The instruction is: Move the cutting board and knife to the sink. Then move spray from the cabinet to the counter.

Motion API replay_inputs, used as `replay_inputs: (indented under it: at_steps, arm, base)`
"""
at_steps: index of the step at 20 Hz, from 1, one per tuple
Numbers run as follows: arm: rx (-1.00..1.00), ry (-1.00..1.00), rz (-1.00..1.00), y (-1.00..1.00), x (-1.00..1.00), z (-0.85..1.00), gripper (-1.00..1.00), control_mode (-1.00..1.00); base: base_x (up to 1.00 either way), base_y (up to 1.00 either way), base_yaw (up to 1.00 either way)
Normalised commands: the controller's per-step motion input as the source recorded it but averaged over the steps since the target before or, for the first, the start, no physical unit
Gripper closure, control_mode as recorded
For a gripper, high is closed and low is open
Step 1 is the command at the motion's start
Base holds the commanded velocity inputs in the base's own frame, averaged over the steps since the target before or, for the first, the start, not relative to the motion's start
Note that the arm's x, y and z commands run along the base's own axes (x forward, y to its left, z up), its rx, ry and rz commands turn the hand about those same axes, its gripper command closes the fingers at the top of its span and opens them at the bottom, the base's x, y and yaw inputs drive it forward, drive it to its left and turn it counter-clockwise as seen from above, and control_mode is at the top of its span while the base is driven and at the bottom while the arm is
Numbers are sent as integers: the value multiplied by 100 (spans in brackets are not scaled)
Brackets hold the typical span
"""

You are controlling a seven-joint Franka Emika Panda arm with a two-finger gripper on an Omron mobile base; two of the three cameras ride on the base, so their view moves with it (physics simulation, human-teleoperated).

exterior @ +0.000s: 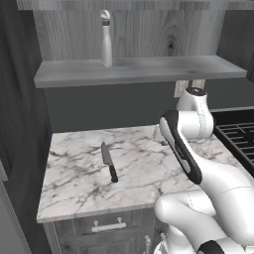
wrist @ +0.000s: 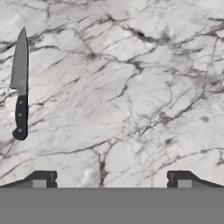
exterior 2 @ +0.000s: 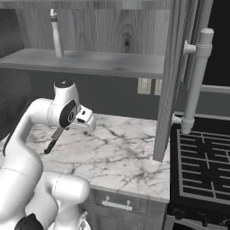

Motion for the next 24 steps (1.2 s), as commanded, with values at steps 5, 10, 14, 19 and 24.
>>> replay_inputs:
  at_steps: [5,10,14,19,24]
  arm:
    - [1,0,0,35,0,-66,-100,-100]
    - [1,7,0,47,24,-65,-100,-100]
    - [0,13,0,46,32,-50,-100,-100]
    - [0,15,0,39,45,-22,-100,-100]
    - [0,17,0,31,43,0,-100,-100]
  base:
    - [0,0,0]
    - [0,0,0]
    - [0,0,0]
    - [0,0,0]
    - [0,0,0]
